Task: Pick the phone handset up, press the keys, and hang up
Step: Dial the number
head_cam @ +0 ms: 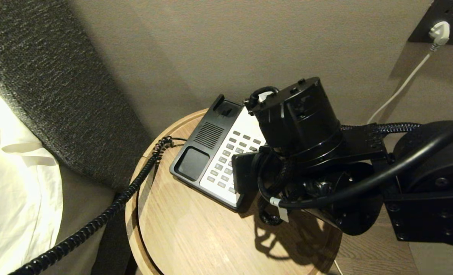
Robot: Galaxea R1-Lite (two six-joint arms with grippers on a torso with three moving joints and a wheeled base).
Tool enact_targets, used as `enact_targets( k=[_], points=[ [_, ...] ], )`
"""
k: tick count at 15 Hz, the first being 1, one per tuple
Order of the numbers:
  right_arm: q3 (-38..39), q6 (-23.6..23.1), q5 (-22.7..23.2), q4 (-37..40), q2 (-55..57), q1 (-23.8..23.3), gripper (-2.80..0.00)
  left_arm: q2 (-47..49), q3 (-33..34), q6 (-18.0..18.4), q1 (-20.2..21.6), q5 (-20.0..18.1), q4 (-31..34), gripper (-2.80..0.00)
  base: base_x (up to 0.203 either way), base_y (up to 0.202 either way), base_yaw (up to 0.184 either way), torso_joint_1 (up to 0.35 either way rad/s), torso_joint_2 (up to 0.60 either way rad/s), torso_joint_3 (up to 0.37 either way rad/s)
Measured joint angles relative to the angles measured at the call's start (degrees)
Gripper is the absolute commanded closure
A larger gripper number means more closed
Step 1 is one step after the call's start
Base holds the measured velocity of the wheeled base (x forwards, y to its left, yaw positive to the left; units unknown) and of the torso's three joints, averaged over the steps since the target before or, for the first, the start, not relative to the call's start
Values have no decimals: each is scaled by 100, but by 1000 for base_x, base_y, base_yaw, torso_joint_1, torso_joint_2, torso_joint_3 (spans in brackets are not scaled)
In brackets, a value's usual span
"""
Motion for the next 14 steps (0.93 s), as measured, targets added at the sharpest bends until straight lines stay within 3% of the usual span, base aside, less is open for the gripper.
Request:
enact_targets(
  k=[14],
  points=[
    [13, 11, 44, 13, -107, 182, 0, -11, 16, 5, 0, -4, -2, 0, 0, 0, 0, 0, 0, 0]
  ],
)
